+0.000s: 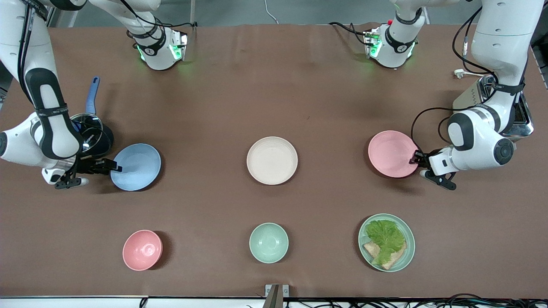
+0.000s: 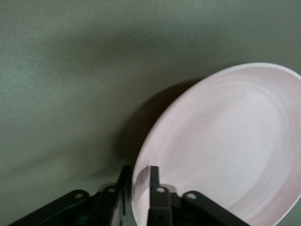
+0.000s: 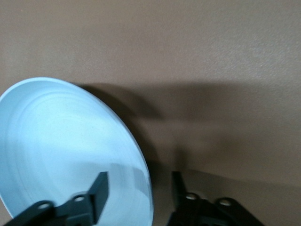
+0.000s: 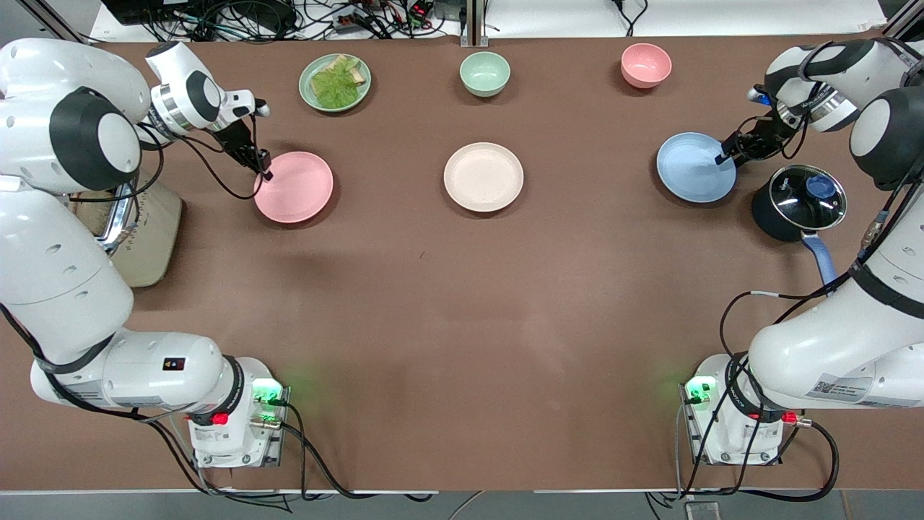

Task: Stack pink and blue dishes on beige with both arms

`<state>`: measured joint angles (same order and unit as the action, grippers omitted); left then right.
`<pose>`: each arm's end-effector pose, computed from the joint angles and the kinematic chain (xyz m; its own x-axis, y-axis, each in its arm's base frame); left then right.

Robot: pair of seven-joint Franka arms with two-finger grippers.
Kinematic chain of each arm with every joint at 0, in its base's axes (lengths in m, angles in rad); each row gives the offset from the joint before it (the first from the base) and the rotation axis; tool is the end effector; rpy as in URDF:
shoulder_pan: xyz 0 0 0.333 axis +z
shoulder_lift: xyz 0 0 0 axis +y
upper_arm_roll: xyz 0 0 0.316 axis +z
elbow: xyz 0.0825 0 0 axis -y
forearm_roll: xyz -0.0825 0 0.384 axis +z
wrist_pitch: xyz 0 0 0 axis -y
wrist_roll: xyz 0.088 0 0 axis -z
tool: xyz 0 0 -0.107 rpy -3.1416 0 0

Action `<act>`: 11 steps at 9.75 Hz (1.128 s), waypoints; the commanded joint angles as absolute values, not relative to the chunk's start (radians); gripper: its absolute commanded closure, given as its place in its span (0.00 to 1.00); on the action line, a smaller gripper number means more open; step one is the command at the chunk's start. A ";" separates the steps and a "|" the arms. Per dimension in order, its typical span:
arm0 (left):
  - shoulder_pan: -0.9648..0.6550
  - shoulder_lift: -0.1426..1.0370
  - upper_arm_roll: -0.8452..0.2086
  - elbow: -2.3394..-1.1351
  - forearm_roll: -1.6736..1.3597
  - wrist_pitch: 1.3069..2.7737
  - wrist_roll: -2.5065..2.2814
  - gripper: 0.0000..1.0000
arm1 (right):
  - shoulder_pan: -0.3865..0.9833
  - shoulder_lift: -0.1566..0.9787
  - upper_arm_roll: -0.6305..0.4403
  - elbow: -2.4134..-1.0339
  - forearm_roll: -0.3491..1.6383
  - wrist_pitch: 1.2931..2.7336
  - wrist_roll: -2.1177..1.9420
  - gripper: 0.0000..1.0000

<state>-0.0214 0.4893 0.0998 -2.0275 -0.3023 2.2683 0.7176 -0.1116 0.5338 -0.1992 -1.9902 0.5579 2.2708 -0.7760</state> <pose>0.5719 0.0375 0.1863 0.9014 -0.4201 -0.1044 -0.3823 -0.8857 0.2633 0.5603 -0.1657 0.1789 0.9968 0.0733 -0.0316 0.0580 -0.9372 -0.3439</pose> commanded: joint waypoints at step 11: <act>-0.060 0.464 -0.492 -1.976 -0.263 2.485 -0.307 0.99 | -0.023 0.485 -0.230 -1.465 0.359 1.583 -0.228 0.99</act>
<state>-0.0631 0.3793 -0.4501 -2.0142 -0.2988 2.4337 -0.2070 -0.0307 0.4751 -0.2686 -1.5087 0.3944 1.6243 -0.3246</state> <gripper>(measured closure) 0.947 0.934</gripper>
